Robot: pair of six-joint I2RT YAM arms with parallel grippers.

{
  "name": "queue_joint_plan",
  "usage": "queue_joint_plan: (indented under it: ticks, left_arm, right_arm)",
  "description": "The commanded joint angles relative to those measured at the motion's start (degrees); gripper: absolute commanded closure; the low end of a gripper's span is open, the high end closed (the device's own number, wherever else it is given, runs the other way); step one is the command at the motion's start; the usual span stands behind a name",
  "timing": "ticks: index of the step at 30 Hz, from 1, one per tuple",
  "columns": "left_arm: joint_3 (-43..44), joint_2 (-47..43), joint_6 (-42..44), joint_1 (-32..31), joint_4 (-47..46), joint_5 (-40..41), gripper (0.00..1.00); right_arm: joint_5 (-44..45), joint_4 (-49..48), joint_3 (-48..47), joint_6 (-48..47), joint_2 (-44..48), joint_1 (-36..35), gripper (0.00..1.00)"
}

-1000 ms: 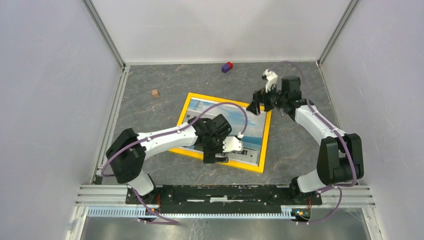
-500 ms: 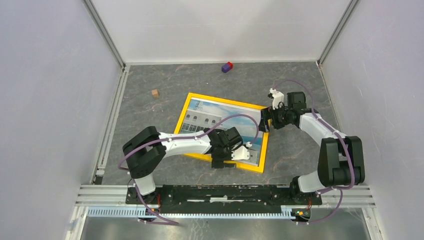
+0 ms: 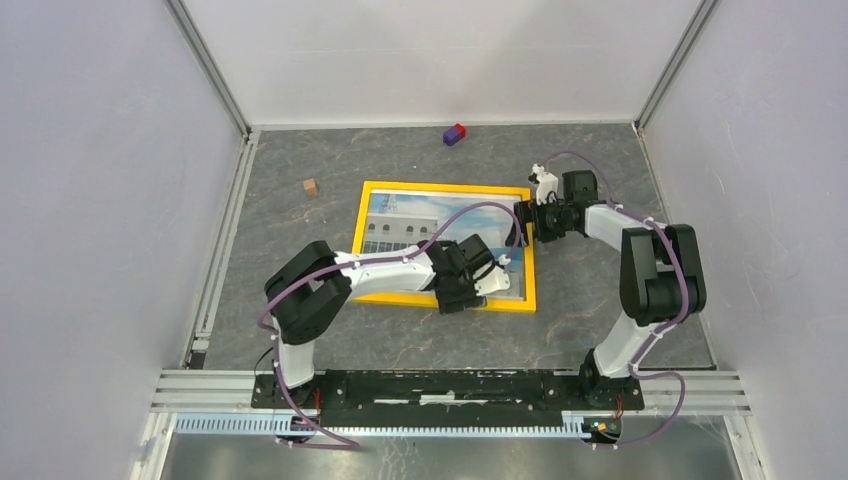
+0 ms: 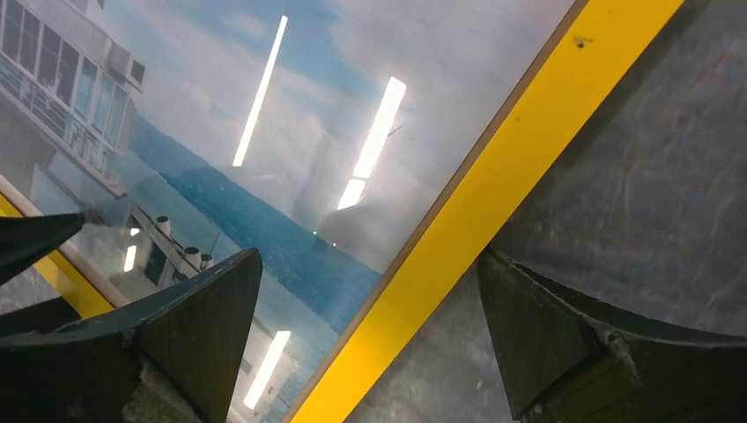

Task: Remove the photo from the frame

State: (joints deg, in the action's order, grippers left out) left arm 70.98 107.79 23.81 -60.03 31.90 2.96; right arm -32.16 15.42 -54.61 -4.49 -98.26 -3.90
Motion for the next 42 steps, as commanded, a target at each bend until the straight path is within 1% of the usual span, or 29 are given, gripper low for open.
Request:
queue_joint_plan:
  ticks: [1, 3, 6, 10, 15, 16, 19, 23, 27, 29, 32, 39, 42]
  left_arm:
    - [1.3, 2.7, -0.2, 3.5, -1.4, 1.0, 0.31]
    - [1.9, 2.8, 3.1, 4.0, 0.7, 1.2, 0.31]
    - [1.4, 1.3, 6.5, 4.0, 2.2, 0.7, 0.28]
    - [2.1, 0.2, 5.9, 4.0, 2.9, -0.5, 0.23]
    - [3.9, 1.8, 3.8, 3.4, 2.6, -1.6, 0.24]
    - [4.1, 2.3, 3.9, 3.2, 2.6, -1.7, 0.27]
    - [4.5, 2.9, 3.8, 2.9, 2.2, -2.2, 0.37]
    - [4.4, 2.1, 3.5, 2.8, 2.8, -3.4, 0.60]
    - [4.1, 0.1, 3.5, 3.1, 4.3, -5.5, 0.85]
    - [4.6, -1.0, 2.9, 3.1, 5.3, -6.8, 0.93]
    - [4.4, -3.9, 2.3, 3.1, 5.4, -8.7, 0.98]
    - [3.8, -9.2, 2.8, 3.2, 5.3, -12.6, 0.98]
    - [2.9, -10.8, 3.7, 3.2, 4.7, -12.6, 0.98]
  right_arm:
    - [-3.7, -4.3, -5.1, 4.4, -3.5, -2.4, 0.02]
    - [-5.8, -4.8, -5.3, 6.7, -3.6, -2.7, 0.02]
    - [-6.6, -4.9, -3.4, 6.4, -1.2, -2.7, 0.02]
    - [-8.0, -6.8, 1.4, 6.5, 3.8, -2.0, 0.02]
    - [-7.9, -5.8, 3.8, 4.9, 6.6, -0.7, 0.02]
    - [-8.2, -5.1, 3.8, 3.0, 6.5, -0.3, 0.02]
    - [-9.1, -3.6, 3.9, 1.2, 6.4, 1.3, 0.02]
    - [-13.5, 3.3, 1.3, -2.9, 5.0, 2.5, 0.02]
    - [-16.1, 4.2, 2.0, -2.9, 5.1, 3.6, 0.02]
    - [-18.3, 4.3, 2.4, -2.1, 4.4, 5.9, 0.02]
    - [-23.8, 4.1, 3.0, -0.3, 2.5, 7.9, 0.02]
    - [-27.6, 0.7, 5.3, 2.9, 1.4, 8.8, 0.02]
    - [-30.3, -1.1, 6.4, 5.6, 0.6, 8.8, 0.02]
